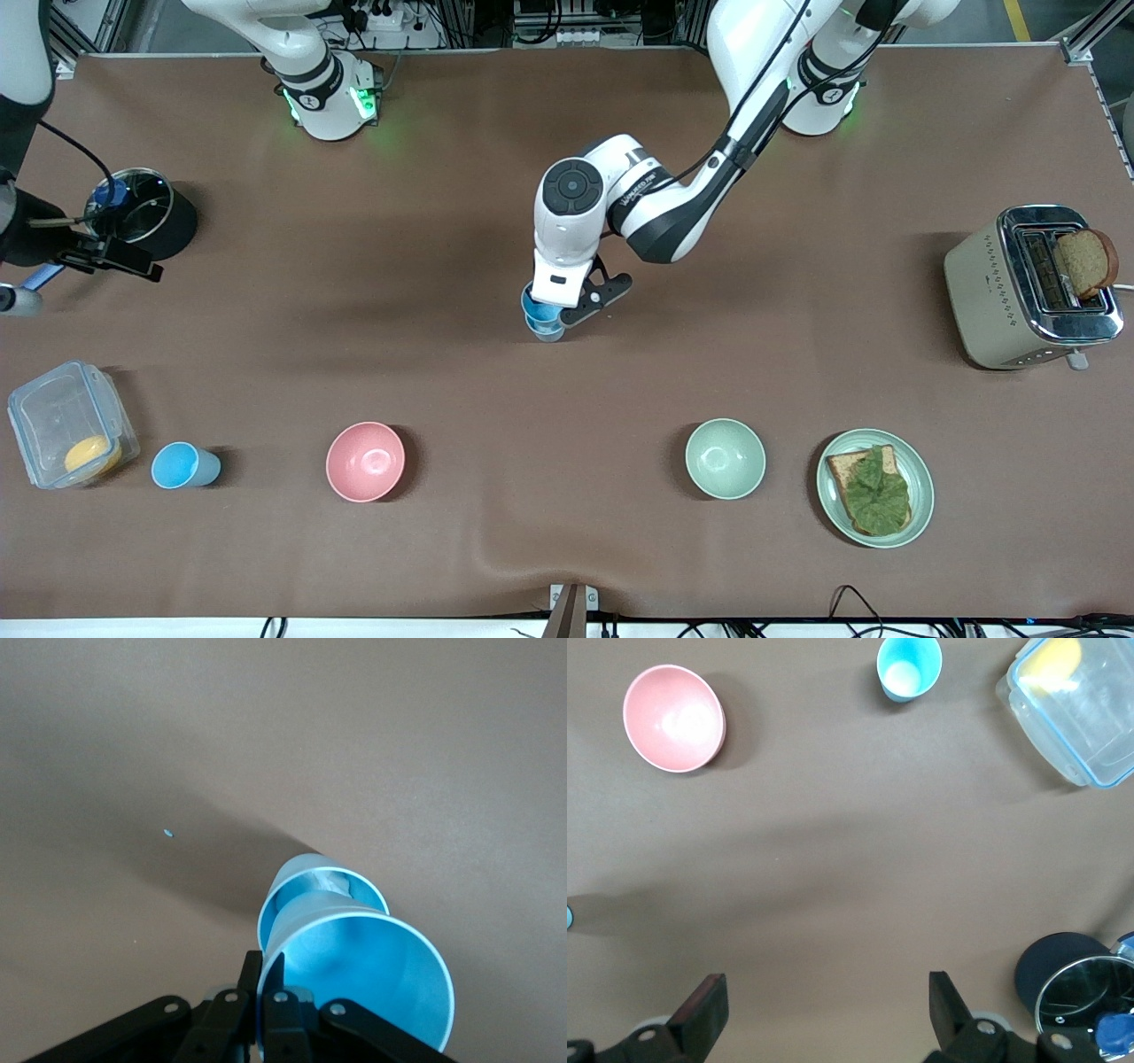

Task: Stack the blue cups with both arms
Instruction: 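Lower the held cup into the center cup and open the left gripper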

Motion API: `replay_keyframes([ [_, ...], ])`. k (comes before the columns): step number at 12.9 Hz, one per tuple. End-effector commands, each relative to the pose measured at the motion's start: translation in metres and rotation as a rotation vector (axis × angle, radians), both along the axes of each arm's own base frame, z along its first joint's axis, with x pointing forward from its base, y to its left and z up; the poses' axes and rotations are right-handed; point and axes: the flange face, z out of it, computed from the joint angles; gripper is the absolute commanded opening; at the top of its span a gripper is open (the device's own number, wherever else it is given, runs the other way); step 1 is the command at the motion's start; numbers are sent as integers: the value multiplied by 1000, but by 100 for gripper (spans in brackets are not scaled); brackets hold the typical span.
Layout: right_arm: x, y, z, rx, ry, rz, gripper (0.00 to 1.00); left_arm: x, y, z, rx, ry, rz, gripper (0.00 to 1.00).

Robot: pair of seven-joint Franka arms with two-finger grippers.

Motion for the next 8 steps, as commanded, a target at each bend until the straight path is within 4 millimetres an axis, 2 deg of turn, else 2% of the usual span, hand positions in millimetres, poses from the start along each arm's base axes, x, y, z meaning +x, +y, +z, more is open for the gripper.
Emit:
replay_keyframes([
  [1,-6,7,19,-29,22,21,100,6,4,5,18,-27,28,95],
  [2,-8,7,18,-26,35,32,100,11,7,15,10,-38,29,100],
  [3,-8,9,19,-26,36,35,100,23,15,32,-7,-62,46,100],
  [4,-7,12,20,-28,33,41,100,37,30,58,-14,-102,64,100],
  [5,-6,13,20,-26,33,43,100,51,55,95,48,-201,37,100],
  [6,-6,12,21,-26,32,44,100,65,88,135,143,-280,-7,100],
  [8,-5,8,21,-24,30,39,100,93,161,197,209,-309,-75,100],
])
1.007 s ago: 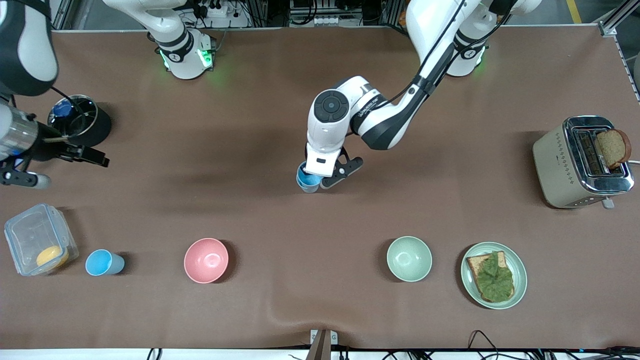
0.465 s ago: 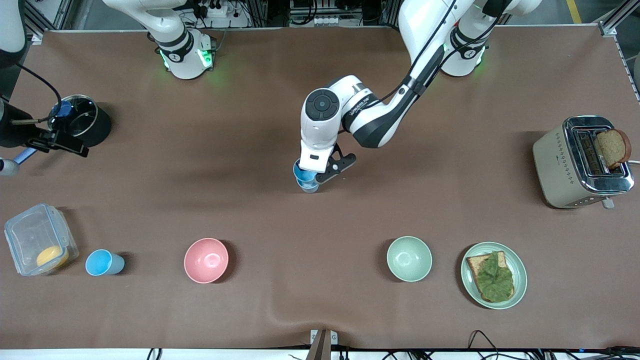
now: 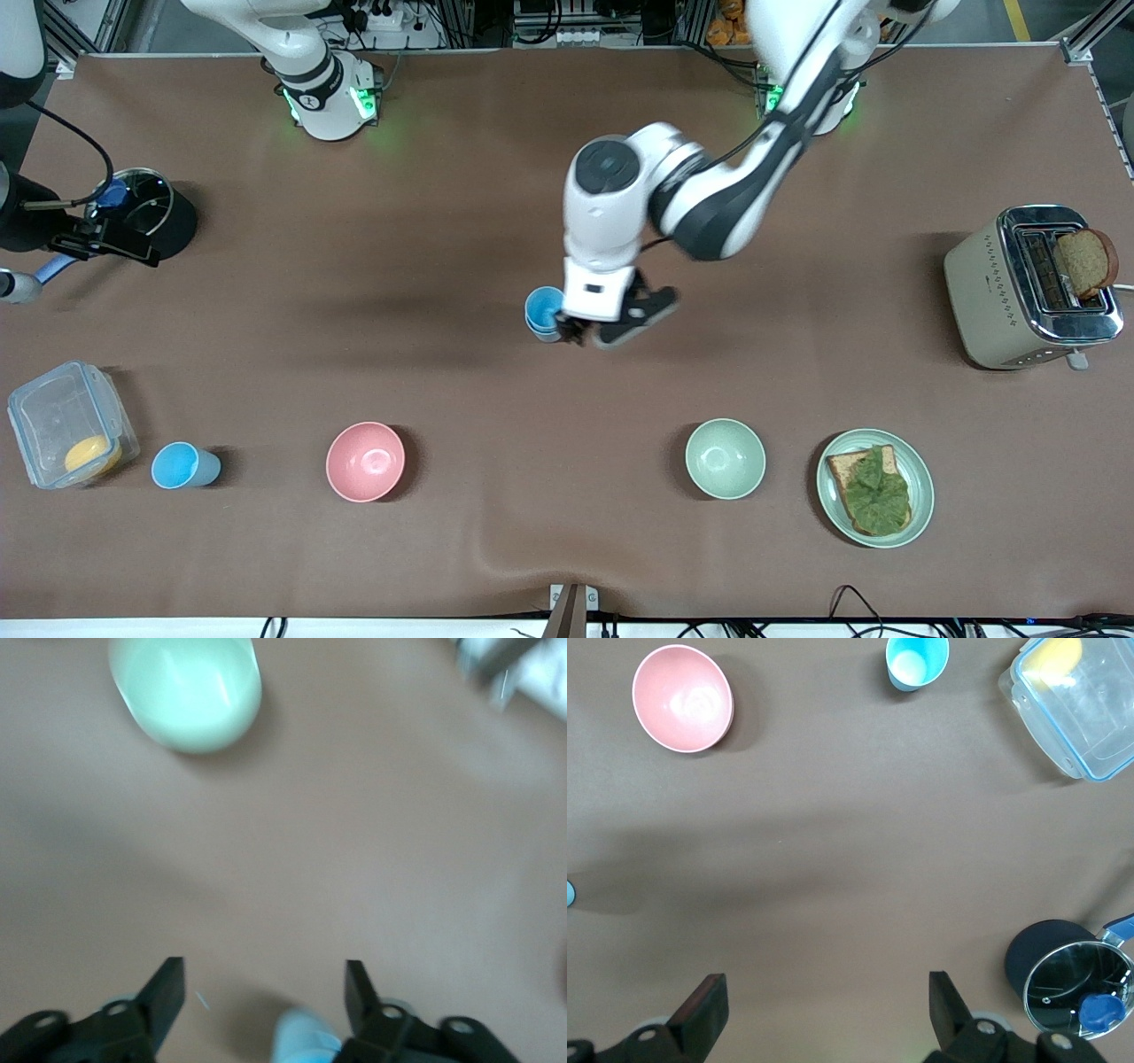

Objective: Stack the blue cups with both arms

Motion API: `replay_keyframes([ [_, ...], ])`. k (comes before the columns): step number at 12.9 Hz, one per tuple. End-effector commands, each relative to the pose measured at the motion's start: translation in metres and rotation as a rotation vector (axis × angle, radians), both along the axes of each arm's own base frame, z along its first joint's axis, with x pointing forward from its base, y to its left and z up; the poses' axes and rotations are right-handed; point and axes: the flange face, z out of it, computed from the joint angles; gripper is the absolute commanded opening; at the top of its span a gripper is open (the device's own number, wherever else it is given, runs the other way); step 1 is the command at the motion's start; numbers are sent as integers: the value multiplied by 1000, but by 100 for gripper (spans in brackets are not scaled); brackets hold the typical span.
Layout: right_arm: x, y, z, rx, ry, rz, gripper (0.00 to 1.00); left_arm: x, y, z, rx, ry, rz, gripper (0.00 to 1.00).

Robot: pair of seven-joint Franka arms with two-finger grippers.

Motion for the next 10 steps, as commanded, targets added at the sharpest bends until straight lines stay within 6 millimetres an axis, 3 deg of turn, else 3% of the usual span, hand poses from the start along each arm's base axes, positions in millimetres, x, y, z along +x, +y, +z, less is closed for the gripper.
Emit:
replay_keyframes([
  [1,0,-6,8,-15,-2,8,100,21,103,85,105,-25,-69,100],
  [3,0,-14,8,-11,-10,27,100,33,164,119,116,-9,-53,100],
  [7,1,-13,7,-31,-10,28,100,35,268,153,128,132,-165,100],
  [10,2,-15,3,-55,0,29,100,39,326,171,137,148,-306,100],
])
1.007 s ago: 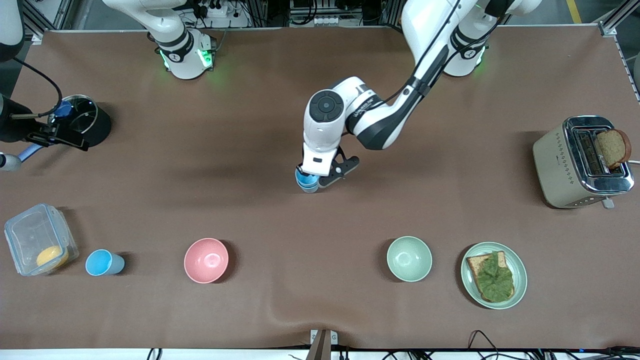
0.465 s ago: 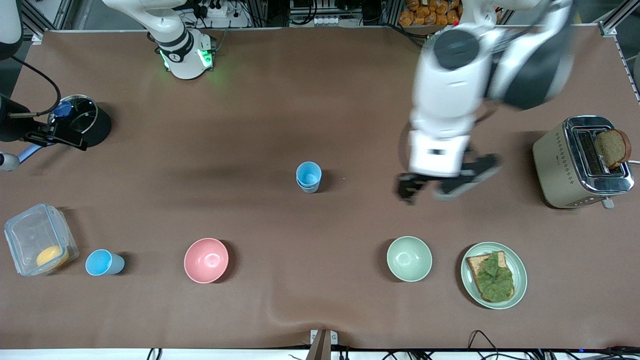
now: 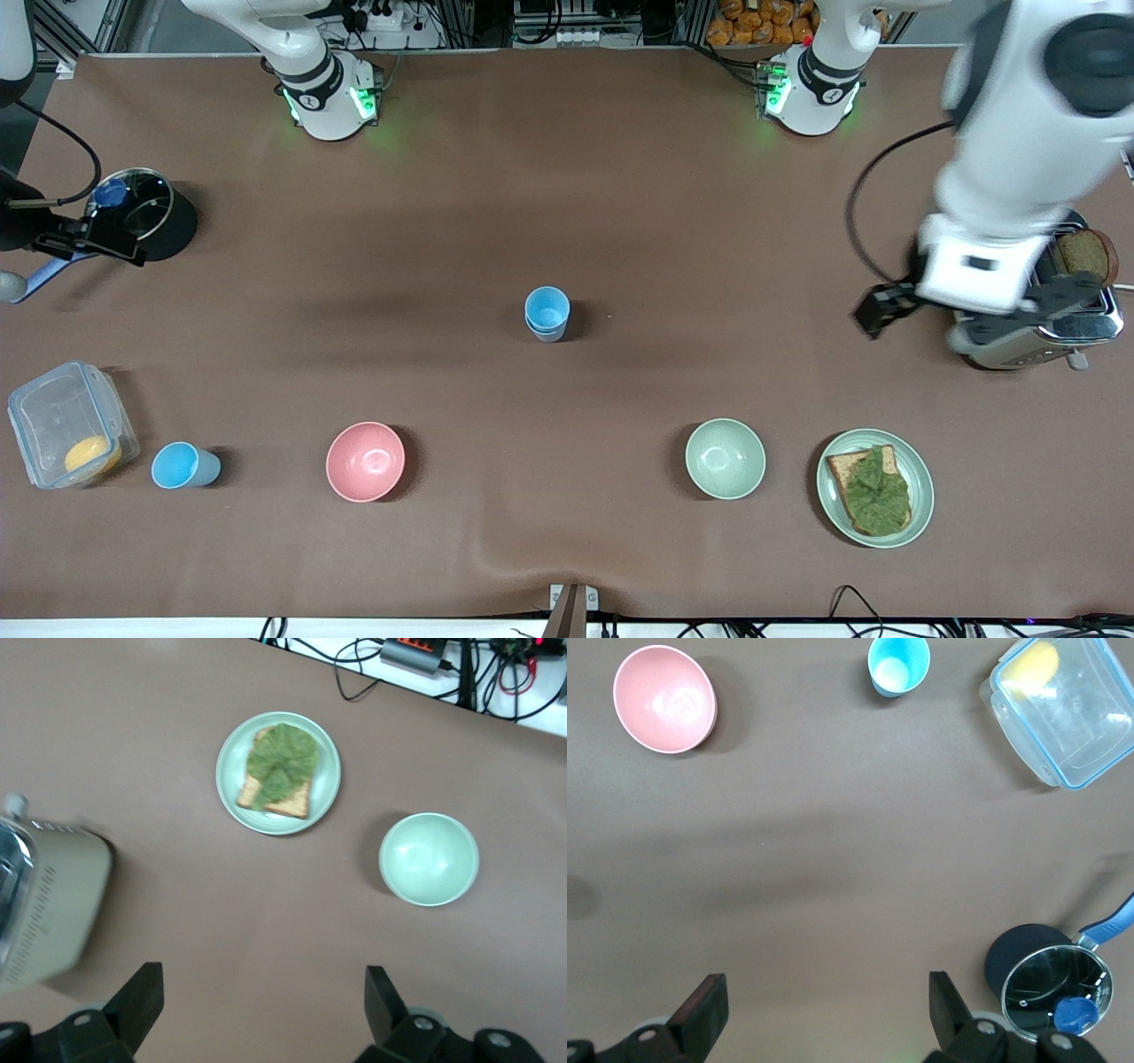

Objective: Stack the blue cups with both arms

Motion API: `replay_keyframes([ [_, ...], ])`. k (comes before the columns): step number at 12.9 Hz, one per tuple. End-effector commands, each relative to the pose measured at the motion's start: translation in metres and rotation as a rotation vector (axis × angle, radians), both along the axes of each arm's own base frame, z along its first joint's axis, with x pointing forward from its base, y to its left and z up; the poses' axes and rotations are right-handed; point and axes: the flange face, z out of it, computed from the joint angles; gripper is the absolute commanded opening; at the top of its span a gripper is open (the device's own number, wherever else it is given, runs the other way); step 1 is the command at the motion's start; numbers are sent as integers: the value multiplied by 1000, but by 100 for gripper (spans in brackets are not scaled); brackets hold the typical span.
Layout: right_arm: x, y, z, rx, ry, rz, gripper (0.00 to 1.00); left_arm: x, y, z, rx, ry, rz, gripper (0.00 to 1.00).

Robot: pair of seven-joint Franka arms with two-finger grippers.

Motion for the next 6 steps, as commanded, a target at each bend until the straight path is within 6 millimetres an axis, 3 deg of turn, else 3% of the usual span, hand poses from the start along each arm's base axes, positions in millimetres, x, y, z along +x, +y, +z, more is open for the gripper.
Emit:
replay_keyframes([
  [1,3,-1,2,-26,2,11,100,-12,33,15,-24,40,-160,100],
  [3,3,1,2,-24,2,14,100,-19,63,24,-48,80,-246,100],
  [6,2,1,2,-19,6,14,100,-32,90,32,-63,148,-325,100],
])
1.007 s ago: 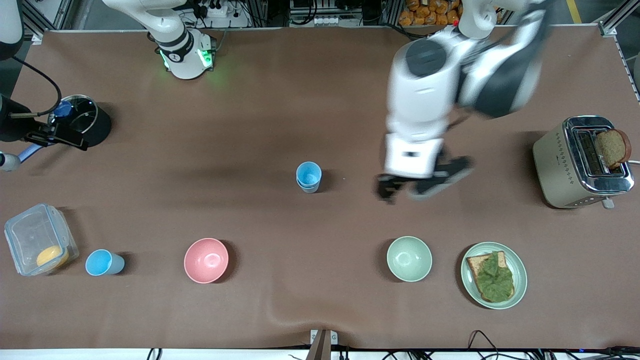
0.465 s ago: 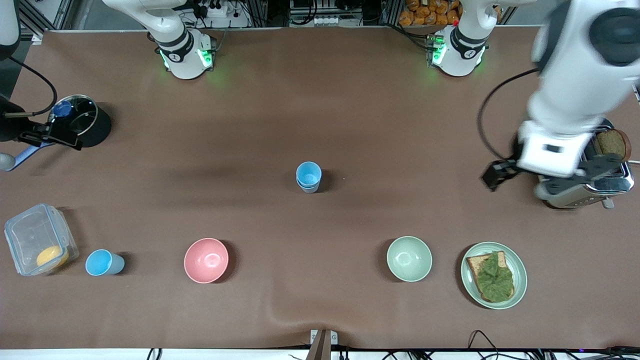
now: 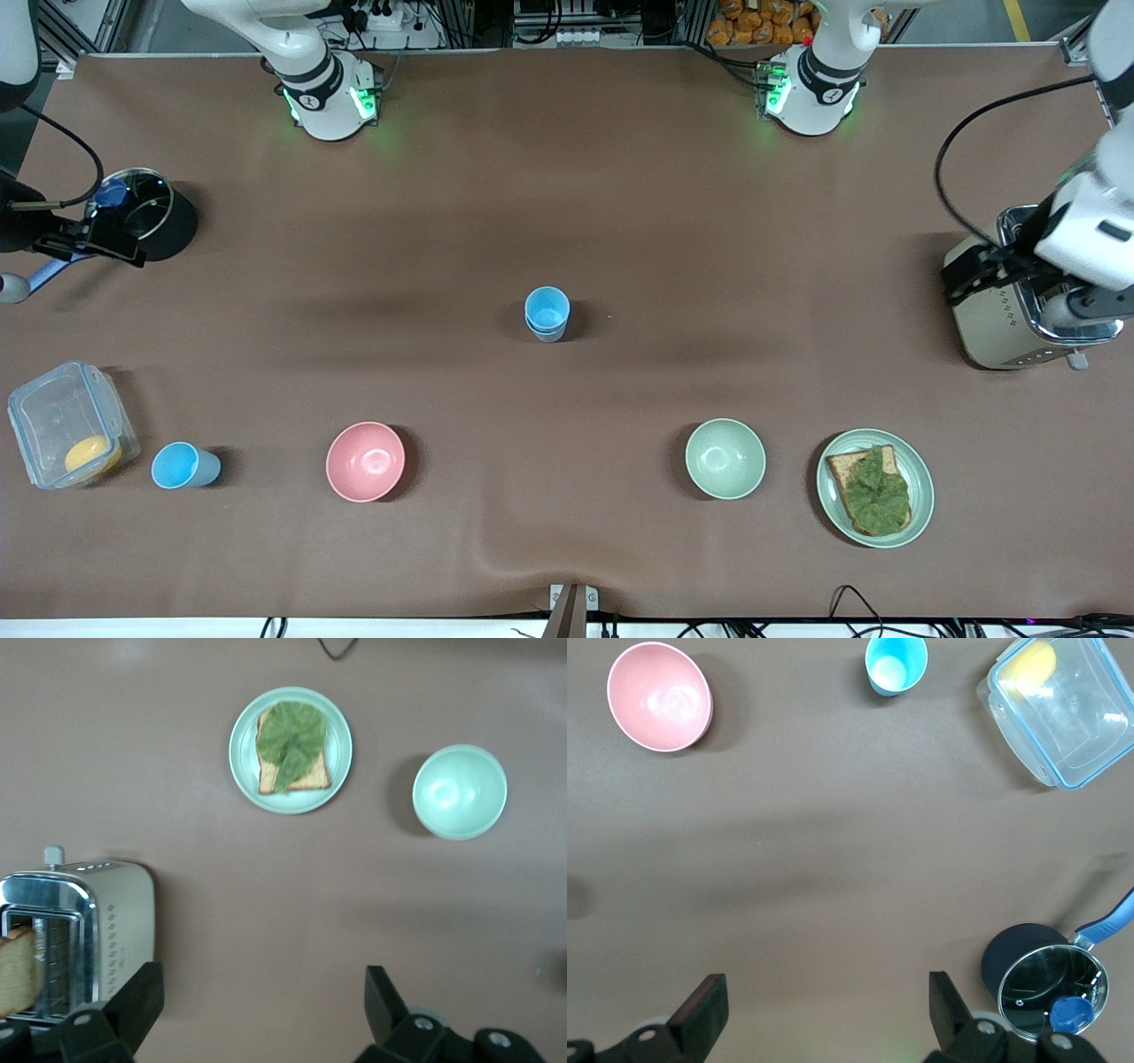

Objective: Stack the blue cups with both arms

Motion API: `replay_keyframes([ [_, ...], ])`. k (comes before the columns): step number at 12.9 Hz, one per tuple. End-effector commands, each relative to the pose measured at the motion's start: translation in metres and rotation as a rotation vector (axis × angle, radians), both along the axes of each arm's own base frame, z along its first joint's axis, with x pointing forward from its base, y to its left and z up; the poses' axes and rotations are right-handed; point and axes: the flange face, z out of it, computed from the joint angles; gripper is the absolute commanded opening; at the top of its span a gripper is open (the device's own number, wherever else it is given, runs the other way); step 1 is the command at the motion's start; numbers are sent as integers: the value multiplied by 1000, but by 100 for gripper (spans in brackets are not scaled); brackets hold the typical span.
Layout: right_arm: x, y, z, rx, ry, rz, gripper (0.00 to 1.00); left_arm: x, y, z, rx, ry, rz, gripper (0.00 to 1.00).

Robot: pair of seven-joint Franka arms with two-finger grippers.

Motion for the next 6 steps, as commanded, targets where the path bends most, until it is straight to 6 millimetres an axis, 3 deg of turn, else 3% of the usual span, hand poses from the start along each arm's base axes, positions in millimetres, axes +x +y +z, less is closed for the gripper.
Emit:
replay_keyframes([
  [1,2,0,4,-10,2,9,100,-21,13,8,-16,64,-87,100],
  [6,0,1,4,-4,12,6,100,-43,29,11,-84,112,-77,100],
])
